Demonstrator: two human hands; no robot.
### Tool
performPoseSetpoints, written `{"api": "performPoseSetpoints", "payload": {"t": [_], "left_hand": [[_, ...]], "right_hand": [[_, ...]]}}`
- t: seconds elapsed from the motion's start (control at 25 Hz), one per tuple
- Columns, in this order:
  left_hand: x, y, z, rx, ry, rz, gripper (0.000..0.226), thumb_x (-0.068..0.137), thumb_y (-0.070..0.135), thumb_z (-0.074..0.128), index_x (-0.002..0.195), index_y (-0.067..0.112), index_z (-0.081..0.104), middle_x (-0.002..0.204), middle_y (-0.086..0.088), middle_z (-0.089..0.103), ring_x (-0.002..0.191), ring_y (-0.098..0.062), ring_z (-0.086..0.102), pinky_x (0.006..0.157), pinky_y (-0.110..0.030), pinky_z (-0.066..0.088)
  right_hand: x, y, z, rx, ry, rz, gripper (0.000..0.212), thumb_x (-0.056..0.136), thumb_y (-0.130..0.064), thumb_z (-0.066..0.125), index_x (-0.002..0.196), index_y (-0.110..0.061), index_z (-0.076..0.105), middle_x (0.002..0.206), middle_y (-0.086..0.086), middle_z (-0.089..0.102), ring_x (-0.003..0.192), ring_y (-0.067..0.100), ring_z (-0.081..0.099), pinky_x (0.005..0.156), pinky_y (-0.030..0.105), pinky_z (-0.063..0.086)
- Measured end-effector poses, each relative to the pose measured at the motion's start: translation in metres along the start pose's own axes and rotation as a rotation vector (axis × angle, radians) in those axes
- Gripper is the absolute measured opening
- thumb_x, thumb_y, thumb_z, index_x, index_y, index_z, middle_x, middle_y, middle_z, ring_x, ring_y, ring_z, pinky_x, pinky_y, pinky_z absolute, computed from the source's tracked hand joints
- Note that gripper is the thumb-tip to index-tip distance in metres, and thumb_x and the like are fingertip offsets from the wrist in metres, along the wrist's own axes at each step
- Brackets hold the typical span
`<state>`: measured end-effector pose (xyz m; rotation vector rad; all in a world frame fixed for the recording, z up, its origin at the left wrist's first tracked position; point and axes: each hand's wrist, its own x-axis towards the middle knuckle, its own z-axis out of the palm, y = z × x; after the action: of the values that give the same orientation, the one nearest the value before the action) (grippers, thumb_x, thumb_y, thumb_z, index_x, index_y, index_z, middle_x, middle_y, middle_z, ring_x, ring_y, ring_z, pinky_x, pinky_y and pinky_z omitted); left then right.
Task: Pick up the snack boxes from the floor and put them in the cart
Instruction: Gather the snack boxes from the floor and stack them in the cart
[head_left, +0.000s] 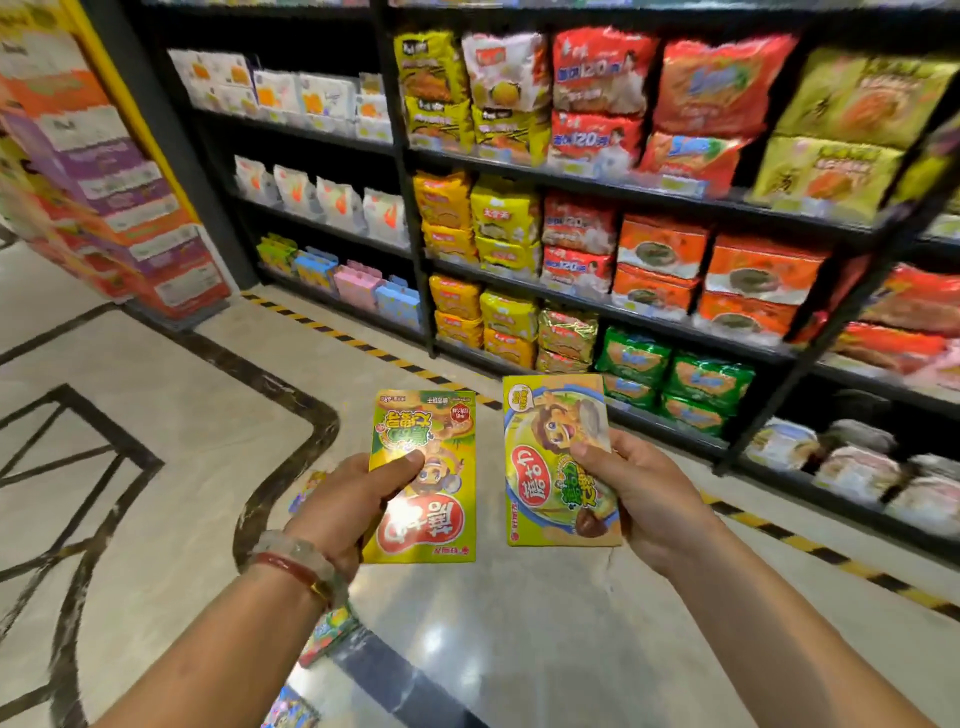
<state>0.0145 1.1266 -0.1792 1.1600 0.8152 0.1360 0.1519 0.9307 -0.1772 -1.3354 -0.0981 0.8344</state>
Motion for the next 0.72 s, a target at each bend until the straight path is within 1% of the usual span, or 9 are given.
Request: {"api": "performPoseSetpoints", "payload": {"t": [0.08, 0.16, 0.24, 0.32, 0.36, 0.44, 0.56, 0.6, 0.72], "left_hand": [[0.000, -0.007, 0.056, 0.017, -0.075, -0.013, 0.022, 0.089, 0.016, 0.058, 0.101, -0.001, 0.064, 0.089, -0.021, 0.072, 0.063, -0.027, 0.070, 0.059, -0.036, 0.059], [-0.001, -0.018, 0.111, 0.048, -0.157, -0.025, 0.018, 0.092, 0.014, 0.054, 0.097, 0.000, 0.064, 0.082, -0.017, 0.073, 0.061, -0.025, 0.070, 0.054, -0.032, 0.058], [-0.003, -0.030, 0.166, 0.084, -0.244, -0.031, 0.018, 0.092, 0.015, 0.054, 0.097, 0.001, 0.065, 0.082, -0.016, 0.073, 0.063, -0.024, 0.070, 0.055, -0.032, 0.059], [-0.005, -0.040, 0.215, 0.123, -0.314, -0.028, 0.020, 0.090, 0.016, 0.055, 0.099, 0.002, 0.065, 0.086, -0.016, 0.073, 0.066, -0.023, 0.071, 0.059, -0.033, 0.059], [-0.006, -0.045, 0.238, 0.139, -0.350, -0.028, 0.020, 0.090, 0.016, 0.055, 0.101, 0.002, 0.065, 0.087, -0.016, 0.073, 0.066, -0.023, 0.071, 0.060, -0.033, 0.060], [-0.010, -0.054, 0.284, 0.173, -0.426, -0.045, 0.019, 0.089, 0.017, 0.056, 0.100, 0.003, 0.065, 0.085, -0.015, 0.073, 0.065, -0.023, 0.071, 0.057, -0.033, 0.059], [-0.015, -0.065, 0.343, 0.242, -0.522, -0.091, 0.019, 0.088, 0.018, 0.058, 0.098, 0.003, 0.065, 0.082, -0.015, 0.073, 0.061, -0.022, 0.070, 0.052, -0.031, 0.058], [-0.015, -0.068, 0.361, 0.264, -0.557, -0.103, 0.022, 0.086, 0.019, 0.060, 0.100, 0.003, 0.065, 0.084, -0.016, 0.073, 0.062, -0.023, 0.070, 0.051, -0.031, 0.057], [-0.015, -0.080, 0.422, 0.339, -0.683, -0.141, 0.035, 0.075, 0.023, 0.065, 0.103, 0.002, 0.065, 0.088, -0.018, 0.073, 0.062, -0.024, 0.070, 0.053, -0.034, 0.058]], "right_hand": [[-0.021, -0.010, -0.049, 0.022, 0.078, -0.013, 0.015, 0.088, -0.012, 0.062, 0.103, -0.009, 0.062, 0.089, 0.012, 0.075, 0.072, 0.023, 0.072, 0.073, 0.042, 0.057], [-0.044, -0.017, -0.097, 0.053, 0.152, -0.034, 0.012, 0.088, -0.012, 0.061, 0.100, -0.010, 0.062, 0.088, 0.011, 0.075, 0.072, 0.023, 0.072, 0.080, 0.047, 0.054], [-0.068, -0.024, -0.144, 0.102, 0.228, -0.064, 0.013, 0.089, -0.012, 0.061, 0.101, -0.008, 0.062, 0.089, 0.013, 0.074, 0.072, 0.025, 0.072, 0.093, 0.057, 0.045], [-0.091, -0.030, -0.186, 0.147, 0.306, -0.090, 0.014, 0.089, -0.011, 0.061, 0.102, -0.007, 0.062, 0.089, 0.014, 0.074, 0.070, 0.025, 0.072, 0.099, 0.063, 0.036], [-0.102, -0.032, -0.206, 0.163, 0.348, -0.107, 0.013, 0.089, -0.010, 0.061, 0.102, -0.007, 0.062, 0.088, 0.014, 0.074, 0.069, 0.025, 0.072, 0.099, 0.063, 0.035], [-0.125, -0.034, -0.244, 0.183, 0.436, -0.146, 0.012, 0.088, -0.010, 0.061, 0.100, -0.009, 0.062, 0.087, 0.012, 0.074, 0.070, 0.024, 0.072, 0.095, 0.059, 0.042], [-0.155, -0.033, -0.292, 0.202, 0.530, -0.193, 0.019, 0.088, -0.014, 0.062, 0.106, -0.009, 0.063, 0.094, 0.012, 0.074, 0.083, 0.027, 0.072, 0.077, 0.042, 0.058], [-0.164, -0.032, -0.306, 0.214, 0.565, -0.208, 0.020, 0.088, -0.014, 0.062, 0.107, -0.008, 0.063, 0.095, 0.012, 0.074, 0.084, 0.027, 0.072, 0.072, 0.038, 0.059], [-0.189, -0.027, -0.347, 0.288, 0.706, -0.248, 0.020, 0.088, -0.013, 0.062, 0.107, -0.007, 0.063, 0.096, 0.012, 0.074, 0.084, 0.027, 0.072, 0.074, 0.040, 0.058]]}}
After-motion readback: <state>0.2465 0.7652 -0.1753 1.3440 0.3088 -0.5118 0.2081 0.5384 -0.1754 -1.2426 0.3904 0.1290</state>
